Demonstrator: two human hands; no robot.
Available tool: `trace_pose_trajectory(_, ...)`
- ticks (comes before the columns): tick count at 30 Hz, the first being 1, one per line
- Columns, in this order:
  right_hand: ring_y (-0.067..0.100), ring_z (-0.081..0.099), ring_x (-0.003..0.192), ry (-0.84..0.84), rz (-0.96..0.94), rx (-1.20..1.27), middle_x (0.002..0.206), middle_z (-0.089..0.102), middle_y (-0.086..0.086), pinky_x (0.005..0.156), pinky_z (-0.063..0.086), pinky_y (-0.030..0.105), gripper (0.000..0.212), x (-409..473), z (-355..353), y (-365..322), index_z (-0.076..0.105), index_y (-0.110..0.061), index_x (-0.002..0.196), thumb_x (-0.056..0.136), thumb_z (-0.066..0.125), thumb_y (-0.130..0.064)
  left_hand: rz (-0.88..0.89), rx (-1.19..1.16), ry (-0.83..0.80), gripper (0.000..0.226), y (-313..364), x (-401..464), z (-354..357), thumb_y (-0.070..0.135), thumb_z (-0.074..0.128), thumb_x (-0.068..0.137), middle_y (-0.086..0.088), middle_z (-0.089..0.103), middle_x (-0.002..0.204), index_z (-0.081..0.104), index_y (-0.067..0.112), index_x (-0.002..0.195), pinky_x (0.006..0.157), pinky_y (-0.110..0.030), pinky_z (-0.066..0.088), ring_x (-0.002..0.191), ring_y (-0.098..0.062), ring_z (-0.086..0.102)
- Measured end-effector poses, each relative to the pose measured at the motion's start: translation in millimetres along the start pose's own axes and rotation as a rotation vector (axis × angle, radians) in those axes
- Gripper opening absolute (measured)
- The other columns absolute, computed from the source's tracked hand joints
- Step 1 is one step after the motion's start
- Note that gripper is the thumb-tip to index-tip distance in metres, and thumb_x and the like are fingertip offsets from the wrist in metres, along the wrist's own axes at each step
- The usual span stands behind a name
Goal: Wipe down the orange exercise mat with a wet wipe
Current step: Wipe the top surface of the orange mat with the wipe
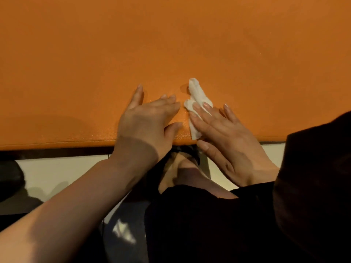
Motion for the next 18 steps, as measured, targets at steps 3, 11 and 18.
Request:
trace_pose_trajectory(3,0.065,0.054,0.097,0.151,0.146,-0.101,0.111,0.06,0.04,0.108,0.017,0.032,0.077,-18.1,-7.4,8.3,0.062,0.021,0.106,0.105,0.013,-0.038,-0.01,-0.046,-0.031,0.036,1.4,1.7,1.4,0.022,0.073,0.081,-0.006,0.064,0.124,0.069,0.012,0.116,0.116,-0.048,0.019,0.118,-0.014,0.058)
trace_pose_trajectory(11,0.034,0.034,0.14,-0.152,0.131,0.042,0.148,0.042,0.018,0.116,0.016,0.053,0.079,16.4,10.2,-9.8,0.047,-0.001,0.14,0.097,0.009,-0.056,-0.016,-0.003,-0.033,0.036,0.3,2.9,3.3,0.022,0.068,0.088,-0.001,0.059,0.131,0.065,0.015,0.122,0.12,-0.041,0.011,0.125,-0.009,0.052)
trace_pose_trajectory(18,0.028,0.024,0.146,-0.06,0.387,0.134,0.153,0.034,0.014,0.119,0.01,0.048,0.075,11.2,-0.9,5.6,0.041,-0.003,0.144,0.096,0.015,-0.055,-0.034,-0.054,-0.122,0.042,2.1,3.6,0.7,0.029,0.059,0.094,0.01,0.043,0.146,0.053,0.025,0.136,0.114,-0.018,0.001,0.12,0.012,0.016)
Point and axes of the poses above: each hand's wrist, its own x-axis towards the middle knuckle, its own z-axis out of the palm, y = z × x, the point moved 4 cm from there along x, towards the middle knuckle
